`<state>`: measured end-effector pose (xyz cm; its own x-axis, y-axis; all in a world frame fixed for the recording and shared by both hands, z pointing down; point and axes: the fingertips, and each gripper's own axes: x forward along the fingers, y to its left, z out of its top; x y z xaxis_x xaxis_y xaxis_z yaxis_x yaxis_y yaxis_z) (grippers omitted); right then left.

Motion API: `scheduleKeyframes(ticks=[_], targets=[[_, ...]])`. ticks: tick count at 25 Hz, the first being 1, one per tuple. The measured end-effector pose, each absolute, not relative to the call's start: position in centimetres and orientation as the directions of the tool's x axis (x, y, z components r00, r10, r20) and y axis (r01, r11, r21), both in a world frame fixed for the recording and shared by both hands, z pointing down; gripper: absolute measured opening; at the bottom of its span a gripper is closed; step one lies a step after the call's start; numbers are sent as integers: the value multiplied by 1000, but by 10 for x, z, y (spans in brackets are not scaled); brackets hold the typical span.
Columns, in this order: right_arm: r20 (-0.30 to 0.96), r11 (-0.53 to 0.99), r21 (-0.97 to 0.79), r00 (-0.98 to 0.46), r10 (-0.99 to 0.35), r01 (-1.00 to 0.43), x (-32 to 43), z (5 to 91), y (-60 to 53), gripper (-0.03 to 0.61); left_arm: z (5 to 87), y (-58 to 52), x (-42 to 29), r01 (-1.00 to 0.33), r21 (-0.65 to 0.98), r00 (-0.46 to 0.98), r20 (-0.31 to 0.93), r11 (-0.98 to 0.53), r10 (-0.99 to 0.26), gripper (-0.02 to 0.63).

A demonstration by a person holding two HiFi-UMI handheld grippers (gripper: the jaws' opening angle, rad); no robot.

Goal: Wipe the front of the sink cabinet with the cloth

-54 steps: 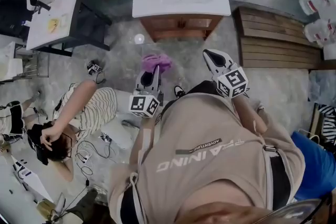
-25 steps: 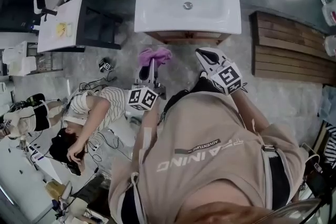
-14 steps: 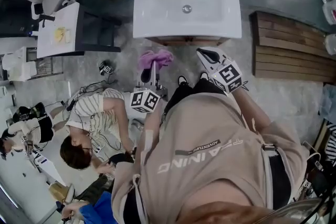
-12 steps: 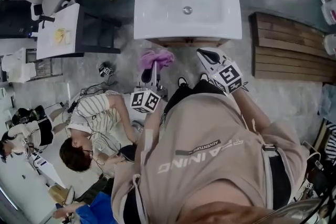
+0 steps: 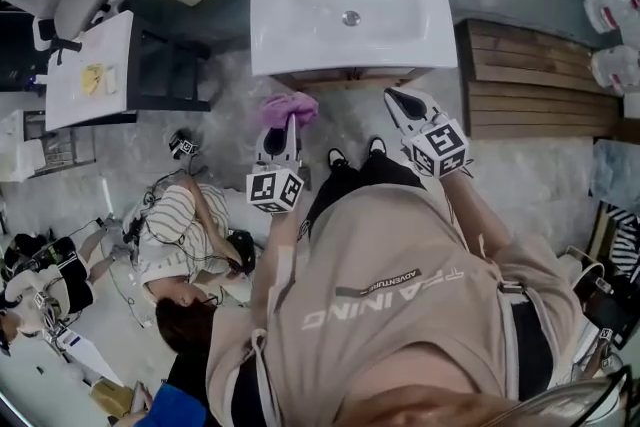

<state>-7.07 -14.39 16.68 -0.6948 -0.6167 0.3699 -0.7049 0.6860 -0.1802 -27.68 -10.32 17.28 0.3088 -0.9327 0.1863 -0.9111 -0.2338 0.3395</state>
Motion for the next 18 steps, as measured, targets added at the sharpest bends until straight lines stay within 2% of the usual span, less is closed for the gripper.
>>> scheduleKeyframes(ticks=[6, 18], targets=[[378, 692, -182, -699, -607, -699, -85, 172, -119, 12, 188, -90, -284, -895, 358, 347, 184, -267, -919, 67], [357, 760, -188, -764, -537, -622, -54, 186, -62, 12, 196, -39, -257, -930, 320, 261, 219, -183, -940, 67]])
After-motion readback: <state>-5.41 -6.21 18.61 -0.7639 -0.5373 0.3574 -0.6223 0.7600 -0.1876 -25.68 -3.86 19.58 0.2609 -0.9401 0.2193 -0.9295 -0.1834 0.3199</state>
